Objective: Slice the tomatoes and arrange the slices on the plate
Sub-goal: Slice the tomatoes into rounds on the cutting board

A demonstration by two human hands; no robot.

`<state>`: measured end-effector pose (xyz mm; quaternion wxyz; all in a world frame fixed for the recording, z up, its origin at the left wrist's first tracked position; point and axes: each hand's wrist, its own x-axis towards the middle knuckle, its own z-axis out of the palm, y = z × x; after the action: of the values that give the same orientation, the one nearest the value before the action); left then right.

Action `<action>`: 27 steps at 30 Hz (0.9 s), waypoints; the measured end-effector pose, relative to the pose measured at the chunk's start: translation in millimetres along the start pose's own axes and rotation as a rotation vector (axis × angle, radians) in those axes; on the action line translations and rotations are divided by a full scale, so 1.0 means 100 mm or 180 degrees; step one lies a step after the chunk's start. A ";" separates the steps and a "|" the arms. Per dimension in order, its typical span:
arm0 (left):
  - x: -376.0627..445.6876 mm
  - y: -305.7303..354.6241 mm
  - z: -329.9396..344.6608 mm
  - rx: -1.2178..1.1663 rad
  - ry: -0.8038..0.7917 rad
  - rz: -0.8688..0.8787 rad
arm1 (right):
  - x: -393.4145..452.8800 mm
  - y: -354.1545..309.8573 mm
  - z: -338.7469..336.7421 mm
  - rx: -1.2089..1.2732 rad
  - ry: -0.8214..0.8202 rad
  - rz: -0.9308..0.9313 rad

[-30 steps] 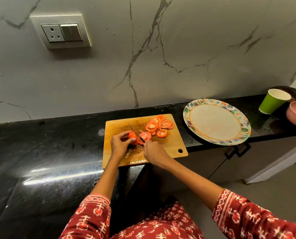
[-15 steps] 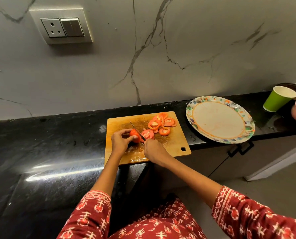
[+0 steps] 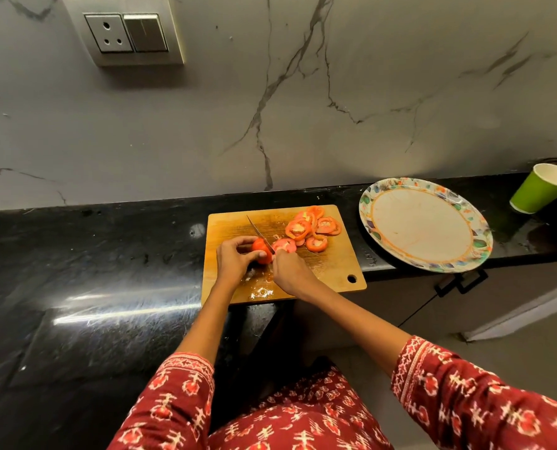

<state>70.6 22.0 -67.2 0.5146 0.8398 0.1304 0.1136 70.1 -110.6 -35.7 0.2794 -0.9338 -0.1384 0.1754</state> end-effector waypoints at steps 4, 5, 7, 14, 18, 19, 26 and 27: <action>0.00 0.01 0.00 -0.0007 -0.0010 0.0012 | -0.07 0.11 0.04 -0.0072 0.0010 -0.0164; 0.00 0.00 0.00 -0.0029 -0.0002 0.0015 | -0.08 0.13 0.06 -0.0058 0.0003 -0.0191; -0.02 -0.01 0.01 -0.0073 0.0029 0.0016 | -0.08 0.16 0.07 -0.0046 -0.0011 -0.0205; -0.04 -0.03 -0.03 -0.0158 0.0084 -0.0127 | 0.01 0.05 0.11 -0.0035 -0.0001 -0.0191; -0.10 -0.03 0.05 -0.0113 0.0466 -0.0112 | 0.07 0.04 0.09 0.0057 -0.0042 -0.0122; -0.11 -0.03 0.08 -0.0150 0.0631 -0.0121 | 0.07 0.05 0.10 0.0066 0.0002 -0.0097; -0.11 -0.02 0.09 -0.0080 0.0687 -0.0107 | 0.08 0.06 0.17 0.0090 0.0107 -0.0018; -0.10 -0.03 0.09 -0.0067 0.0679 -0.0096 | 0.08 0.05 0.16 0.0084 0.0097 -0.0020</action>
<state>63.5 12.3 -74.1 0.5082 0.8154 0.1959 0.1959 71.8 -104.3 -53.6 0.2944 -0.9322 -0.1348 0.1620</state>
